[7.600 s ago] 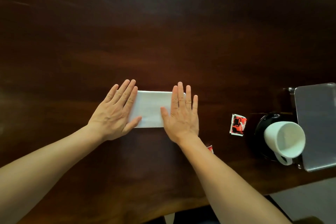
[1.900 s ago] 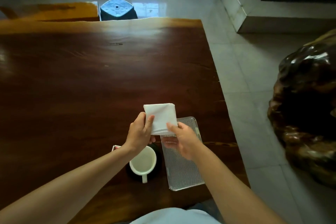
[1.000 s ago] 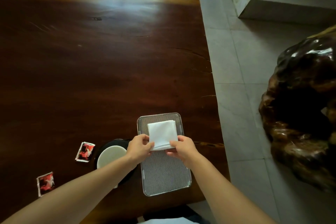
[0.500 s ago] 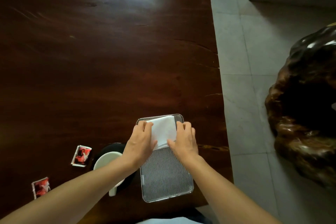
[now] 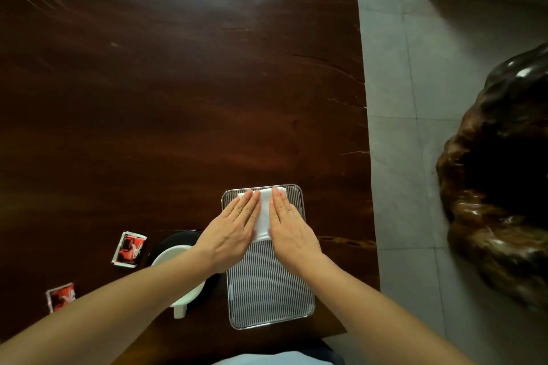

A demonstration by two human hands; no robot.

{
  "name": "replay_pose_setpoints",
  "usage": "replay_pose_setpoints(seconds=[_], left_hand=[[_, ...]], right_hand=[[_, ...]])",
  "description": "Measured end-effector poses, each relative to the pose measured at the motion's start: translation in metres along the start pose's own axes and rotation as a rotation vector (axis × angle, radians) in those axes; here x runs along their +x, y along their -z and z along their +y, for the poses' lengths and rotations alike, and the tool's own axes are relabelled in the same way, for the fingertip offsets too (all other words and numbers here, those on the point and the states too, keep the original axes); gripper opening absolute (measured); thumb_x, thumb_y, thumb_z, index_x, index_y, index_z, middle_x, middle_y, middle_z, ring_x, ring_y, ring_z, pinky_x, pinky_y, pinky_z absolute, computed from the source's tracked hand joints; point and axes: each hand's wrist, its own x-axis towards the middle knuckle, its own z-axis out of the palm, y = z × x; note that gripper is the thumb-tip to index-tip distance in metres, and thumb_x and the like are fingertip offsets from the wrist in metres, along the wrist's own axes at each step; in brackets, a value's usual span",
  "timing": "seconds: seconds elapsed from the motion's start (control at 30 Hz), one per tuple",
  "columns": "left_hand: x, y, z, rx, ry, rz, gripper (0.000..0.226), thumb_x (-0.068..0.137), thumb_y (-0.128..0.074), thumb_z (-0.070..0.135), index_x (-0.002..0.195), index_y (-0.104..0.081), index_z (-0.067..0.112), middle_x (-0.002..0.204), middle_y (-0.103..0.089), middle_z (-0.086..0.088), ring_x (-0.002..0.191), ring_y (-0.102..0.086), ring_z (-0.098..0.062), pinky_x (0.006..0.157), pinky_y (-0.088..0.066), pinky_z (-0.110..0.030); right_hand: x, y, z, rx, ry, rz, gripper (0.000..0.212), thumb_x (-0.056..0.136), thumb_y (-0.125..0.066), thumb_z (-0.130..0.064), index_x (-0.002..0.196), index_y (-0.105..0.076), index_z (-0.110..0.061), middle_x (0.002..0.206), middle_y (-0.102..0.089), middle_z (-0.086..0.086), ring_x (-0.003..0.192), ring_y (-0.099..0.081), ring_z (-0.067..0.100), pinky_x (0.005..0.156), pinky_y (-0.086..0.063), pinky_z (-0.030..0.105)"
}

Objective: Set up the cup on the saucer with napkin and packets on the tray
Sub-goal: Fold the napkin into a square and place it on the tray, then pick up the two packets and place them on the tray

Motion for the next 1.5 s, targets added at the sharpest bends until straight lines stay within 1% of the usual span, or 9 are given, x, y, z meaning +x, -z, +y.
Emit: replay_pose_setpoints(seconds=[0.13,0.43,0.63,0.93,1.03,1.1,1.2,1.3,1.5], left_hand=[[0.001,-0.001,-0.007,-0.008,-0.015,-0.004,0.064,0.103,-0.031,0.034,0.153,-0.016,-0.003,0.162,-0.01,-0.023,0.151,0.009,-0.03,0.12,-0.004,-0.042],[0.004,0.001,-0.021,-0.011,-0.074,-0.084,0.065,0.105,-0.028,0.034,0.154,-0.004,-0.001,0.163,0.001,-0.021,0.151,0.005,-0.035,0.126,-0.008,-0.046],[0.013,0.011,-0.022,0.05,-0.061,-0.206,0.065,0.105,-0.018,0.032,0.149,0.021,0.005,0.16,0.024,-0.017,0.15,0.023,-0.03,0.126,0.004,-0.043],[0.012,0.025,-0.021,0.122,-0.084,-0.253,0.064,0.101,-0.016,0.022,0.153,0.017,0.004,0.155,0.03,-0.011,0.145,0.029,-0.025,0.123,0.012,-0.037],[0.007,0.031,-0.024,0.089,-0.047,-0.215,0.063,0.104,-0.023,0.02,0.155,0.011,0.005,0.164,0.018,-0.014,0.145,0.026,-0.023,0.124,0.008,-0.037],[-0.001,0.04,-0.027,0.061,-0.021,-0.194,0.063,0.104,-0.028,0.019,0.156,0.004,0.004,0.166,0.009,-0.015,0.152,0.016,-0.026,0.125,0.004,-0.037],[-0.017,0.057,-0.031,0.018,-0.008,-0.066,0.062,0.1,-0.044,0.019,0.155,-0.022,0.0,0.163,-0.021,-0.02,0.153,-0.016,-0.035,0.123,-0.017,-0.04],[-0.037,0.073,-0.037,-0.065,0.108,-0.012,0.051,0.095,-0.053,0.021,0.144,-0.043,0.008,0.144,-0.05,-0.014,0.132,-0.046,-0.035,0.108,-0.045,-0.043],[-0.098,0.093,-0.06,-0.223,0.365,-0.014,0.032,0.098,-0.05,0.027,0.128,-0.052,0.017,0.123,-0.056,-0.006,0.114,-0.053,-0.029,0.092,-0.051,-0.044]], right_hand=[[-0.001,-0.003,-0.003,0.025,-0.037,-0.002,0.067,0.103,-0.029,-0.012,0.152,0.016,-0.006,0.156,0.031,0.009,0.148,0.024,0.023,0.122,0.005,0.035],[0.004,-0.009,-0.005,0.057,-0.09,0.002,0.065,0.106,-0.027,-0.016,0.154,0.015,-0.006,0.158,0.032,0.008,0.147,0.027,0.02,0.123,0.003,0.036],[0.008,-0.007,-0.006,0.056,-0.116,0.01,0.065,0.107,-0.029,-0.017,0.149,0.02,-0.008,0.156,0.033,0.007,0.147,0.025,0.019,0.125,-0.002,0.037],[0.001,-0.004,-0.015,0.058,-0.212,-0.04,0.069,0.108,-0.03,-0.027,0.153,0.015,-0.001,0.162,0.025,0.014,0.152,0.016,0.026,0.125,-0.002,0.037],[-0.004,0.005,-0.019,0.133,-0.267,-0.04,0.073,0.105,-0.039,-0.03,0.157,0.006,-0.005,0.166,0.015,0.012,0.154,0.007,0.027,0.123,-0.014,0.038],[-0.007,0.014,-0.022,0.141,-0.277,0.035,0.066,0.102,-0.045,-0.026,0.156,-0.013,-0.003,0.165,-0.007,0.015,0.153,-0.012,0.031,0.118,-0.03,0.041],[-0.006,0.029,-0.034,0.099,-0.211,0.245,0.023,0.095,-0.049,-0.017,0.116,-0.054,-0.007,0.121,-0.053,0.012,0.114,-0.053,0.031,0.091,-0.052,0.043],[-0.001,0.043,-0.062,0.087,-0.115,0.312,0.013,0.093,-0.052,-0.017,0.099,-0.06,-0.009,0.102,-0.06,0.009,0.1,-0.055,0.03,0.077,-0.052,0.042],[0.004,0.047,-0.139,0.121,0.073,0.296,0.018,0.096,-0.053,-0.019,0.108,-0.061,-0.008,0.105,-0.061,0.011,0.1,-0.054,0.03,0.077,-0.052,0.044]])
